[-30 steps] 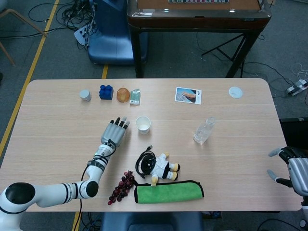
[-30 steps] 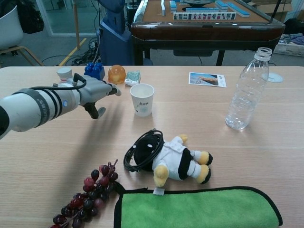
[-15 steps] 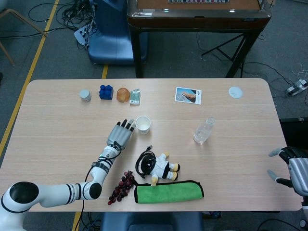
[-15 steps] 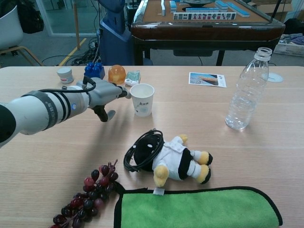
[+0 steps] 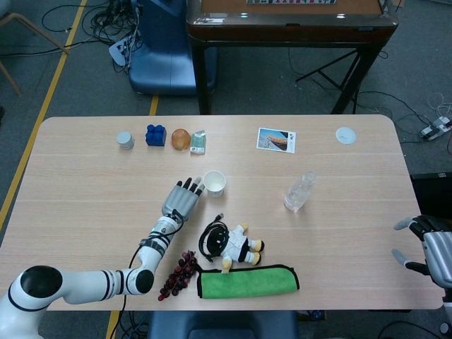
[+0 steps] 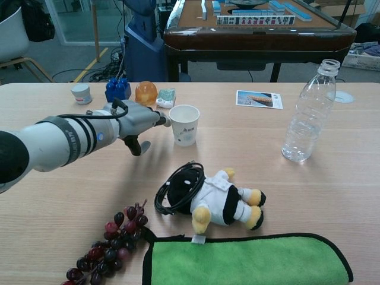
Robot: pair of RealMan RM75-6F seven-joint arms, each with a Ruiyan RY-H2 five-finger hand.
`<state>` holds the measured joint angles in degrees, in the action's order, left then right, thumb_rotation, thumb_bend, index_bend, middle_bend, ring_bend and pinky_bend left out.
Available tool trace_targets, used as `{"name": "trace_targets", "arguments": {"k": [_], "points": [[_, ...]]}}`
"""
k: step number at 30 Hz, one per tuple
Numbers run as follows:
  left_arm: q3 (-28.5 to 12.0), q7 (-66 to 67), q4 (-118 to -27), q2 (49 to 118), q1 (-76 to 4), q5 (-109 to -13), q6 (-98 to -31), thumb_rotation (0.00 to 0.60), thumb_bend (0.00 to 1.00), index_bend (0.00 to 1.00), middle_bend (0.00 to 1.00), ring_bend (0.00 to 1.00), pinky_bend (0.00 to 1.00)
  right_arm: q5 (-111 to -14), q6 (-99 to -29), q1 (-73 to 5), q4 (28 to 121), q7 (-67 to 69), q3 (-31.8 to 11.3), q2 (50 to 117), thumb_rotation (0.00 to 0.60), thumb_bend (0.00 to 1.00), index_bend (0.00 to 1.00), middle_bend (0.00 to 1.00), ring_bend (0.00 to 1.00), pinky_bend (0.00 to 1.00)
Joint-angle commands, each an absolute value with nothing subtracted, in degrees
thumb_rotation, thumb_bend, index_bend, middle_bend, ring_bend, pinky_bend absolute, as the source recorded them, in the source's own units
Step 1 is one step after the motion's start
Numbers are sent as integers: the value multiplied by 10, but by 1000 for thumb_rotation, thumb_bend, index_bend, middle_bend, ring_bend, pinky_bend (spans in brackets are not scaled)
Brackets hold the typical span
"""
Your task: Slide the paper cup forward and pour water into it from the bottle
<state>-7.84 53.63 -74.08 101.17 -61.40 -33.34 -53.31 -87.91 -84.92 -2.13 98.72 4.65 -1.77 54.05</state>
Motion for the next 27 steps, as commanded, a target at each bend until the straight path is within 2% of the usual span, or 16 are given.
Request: {"name": "trace_targets", "arguments": {"k": [1,27], "points": [[-79,538,-743,1014,-616,-333,-534,600,542,0,0,0,162,-880,-849,-21,988,46,-17,541,600,178,433,381,282,443],[-85,563,-731,1052,-646,-317,-542,600,542,0,0,0,162,-889,-861,-17,992,53,-16,534,600,179,433,381,282,442]]}}
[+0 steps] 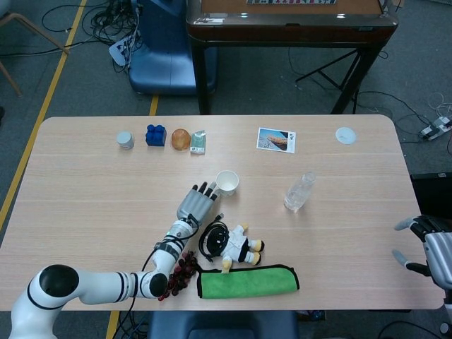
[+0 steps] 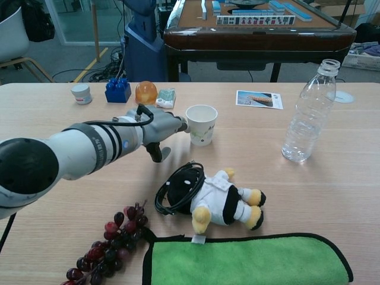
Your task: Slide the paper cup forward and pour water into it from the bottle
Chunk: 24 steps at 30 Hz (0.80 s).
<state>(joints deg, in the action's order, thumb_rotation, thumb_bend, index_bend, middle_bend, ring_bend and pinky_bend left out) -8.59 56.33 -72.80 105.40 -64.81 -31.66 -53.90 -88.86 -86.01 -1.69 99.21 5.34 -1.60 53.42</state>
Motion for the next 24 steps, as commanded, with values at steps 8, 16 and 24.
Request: {"name": "trace_targets", "arguments": {"k": [8,16,24], "points": [[-76,570,-801,1007,-621,-315,-596,600,542,0,0,0,162,-900,-867,-13,1000,45,-12,530,600,179,433,381,282,443],[-44,572,-954,911,-572,-354,-688,600,541,0,0,0,162,-902,-875,-9,1009,29,-10,528,600,179,433,387,282,443],[16,522,-1090,799,-492,-461,-777,600,537,0,0,0,162,-894,-863,-13,1006,4,-11,539,600,179,433,387,282,443]]}}
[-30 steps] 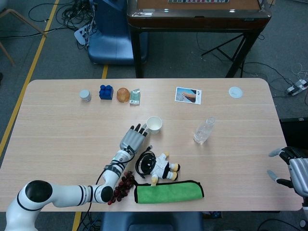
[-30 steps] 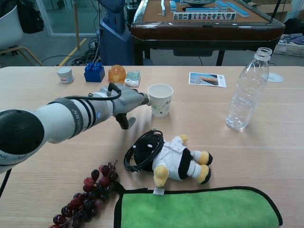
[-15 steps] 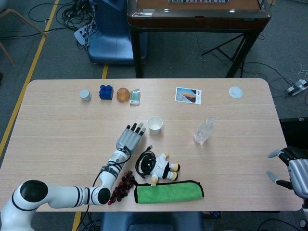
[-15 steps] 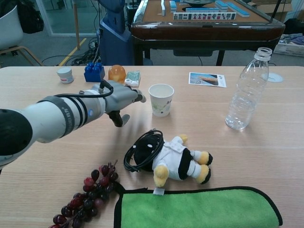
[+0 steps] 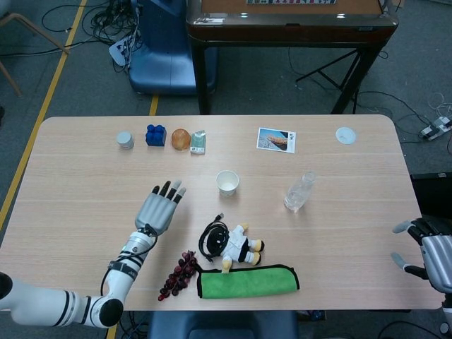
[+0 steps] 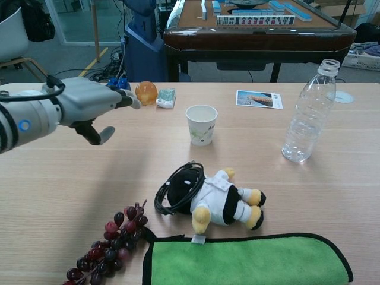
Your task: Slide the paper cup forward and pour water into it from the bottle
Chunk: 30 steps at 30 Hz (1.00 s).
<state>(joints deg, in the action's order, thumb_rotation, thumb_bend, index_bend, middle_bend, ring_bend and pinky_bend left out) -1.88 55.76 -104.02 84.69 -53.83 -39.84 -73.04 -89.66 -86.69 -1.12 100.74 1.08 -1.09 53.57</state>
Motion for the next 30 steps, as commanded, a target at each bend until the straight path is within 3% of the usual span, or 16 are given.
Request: {"name": "trace_targets", "arguments": {"k": [1,7,18,24,30], "points": [[23,509,-1098,789,-481,-480,-787,600,527,0,0,0,162,-892,-862,-13,1005,0,-12,541,600,179,433,387,282,443],[81,428,-1104,753,-403,-622,-846,600,384,0,0,0,175,-882,-862,-18,989,-14,-20,568,600,179,433,415,282,443],[145,324,-1059,713,-280,-771,-918,600,358,7,0,20,202,-856,-839,-33,957,-21,-32,617,600,176,433,386,282,443],[155,283,-1032,708,-220,-817,-952,600,358,35,0,27,218,-845,-817,-52,938,1,-45,647,600,157,415,355,257,430],[146,241,-1004,704,-173,-838,-973,600,358,39,0,31,228,-827,-789,-80,928,10,-64,672,600,65,326,284,195,365]]}}
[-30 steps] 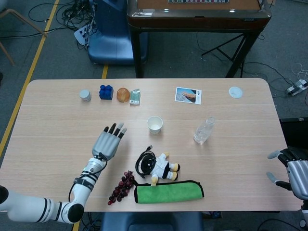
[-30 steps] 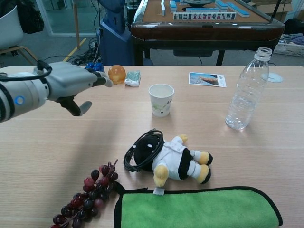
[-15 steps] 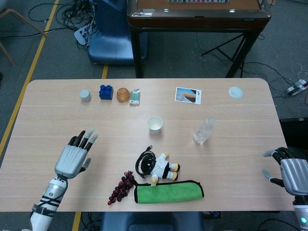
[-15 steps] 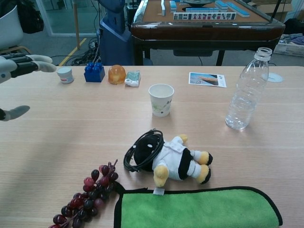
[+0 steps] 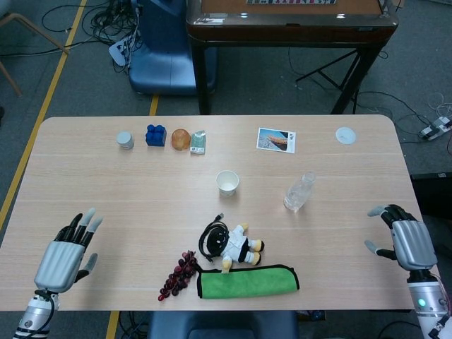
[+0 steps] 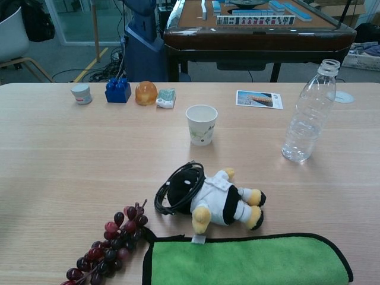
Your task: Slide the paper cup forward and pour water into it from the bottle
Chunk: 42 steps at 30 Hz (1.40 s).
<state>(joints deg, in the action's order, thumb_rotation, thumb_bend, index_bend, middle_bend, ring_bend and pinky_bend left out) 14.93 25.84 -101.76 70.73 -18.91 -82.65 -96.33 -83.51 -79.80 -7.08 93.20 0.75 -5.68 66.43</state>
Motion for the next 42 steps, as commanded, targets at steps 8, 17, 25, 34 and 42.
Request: {"name": "trace_targets", "arguments": {"k": [8,17,25,34,42], "points": [[136,197,-967,702,-134,-877,-980,600,358,53,0,38,228,-779,-735,-115,911,34,-89,706,600,0,155,178,109,284],[117,164,-959,690,-113,-903,-967,600,358,55,0,38,229,-734,-693,-156,847,63,-121,758,600,0,155,162,98,274],[98,153,-958,683,-100,-911,-950,600,358,65,5,39,229,-713,-644,-202,775,93,-142,810,600,0,155,162,98,274],[84,151,-960,680,-87,-929,-940,600,358,68,8,40,228,-703,-592,-247,719,119,-149,856,600,0,155,163,98,274],[74,150,-960,678,-78,-940,-930,600,358,69,11,40,229,-715,-555,-276,678,153,-142,885,600,0,155,163,98,274]]}}
